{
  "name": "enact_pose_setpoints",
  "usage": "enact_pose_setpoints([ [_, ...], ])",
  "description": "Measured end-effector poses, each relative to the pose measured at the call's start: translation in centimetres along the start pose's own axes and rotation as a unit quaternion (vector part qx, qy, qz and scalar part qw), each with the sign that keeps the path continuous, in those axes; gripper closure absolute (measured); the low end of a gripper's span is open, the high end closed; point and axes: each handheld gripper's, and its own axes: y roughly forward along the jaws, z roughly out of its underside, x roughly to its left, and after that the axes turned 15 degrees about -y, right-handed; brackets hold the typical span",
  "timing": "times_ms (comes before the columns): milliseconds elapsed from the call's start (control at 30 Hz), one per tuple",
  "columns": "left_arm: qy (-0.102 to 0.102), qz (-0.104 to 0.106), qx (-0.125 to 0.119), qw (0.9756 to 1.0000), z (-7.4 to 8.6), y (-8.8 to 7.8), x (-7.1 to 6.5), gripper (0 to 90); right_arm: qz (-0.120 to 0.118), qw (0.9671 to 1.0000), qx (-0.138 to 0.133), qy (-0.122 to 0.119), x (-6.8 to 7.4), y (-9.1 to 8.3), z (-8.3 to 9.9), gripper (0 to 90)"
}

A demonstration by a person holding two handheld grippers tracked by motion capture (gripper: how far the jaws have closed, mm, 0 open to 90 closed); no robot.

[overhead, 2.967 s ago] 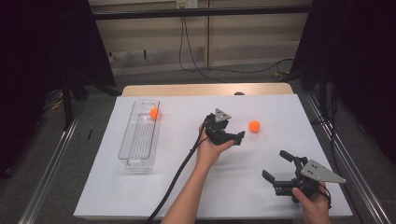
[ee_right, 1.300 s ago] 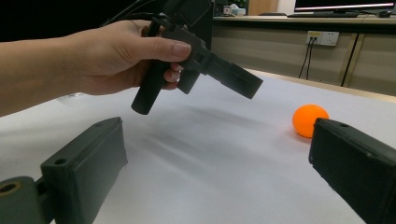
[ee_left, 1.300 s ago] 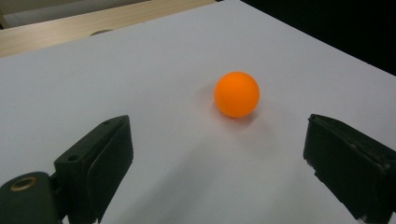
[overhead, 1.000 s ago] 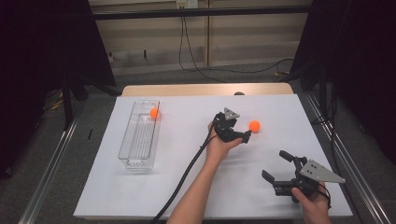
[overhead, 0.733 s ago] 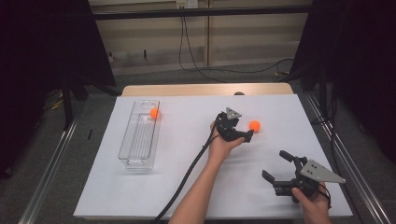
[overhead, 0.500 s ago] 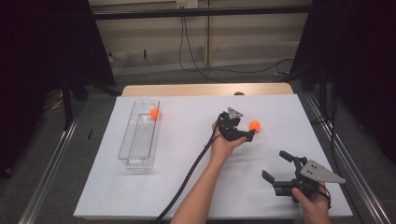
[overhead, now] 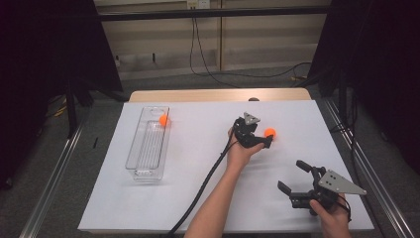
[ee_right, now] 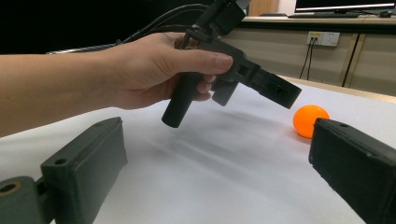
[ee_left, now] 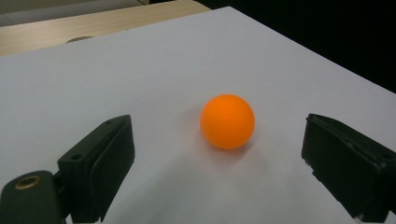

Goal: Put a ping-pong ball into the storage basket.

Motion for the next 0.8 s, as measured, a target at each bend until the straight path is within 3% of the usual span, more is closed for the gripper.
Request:
enact_pose_setpoints([
  [800,-0.010,0.005,0.014,0.9998,0.0,1.7,-0.2,16.1,-0.003,1.0000,0.000,0.002,0.0,0.0,0.0,3.5],
])
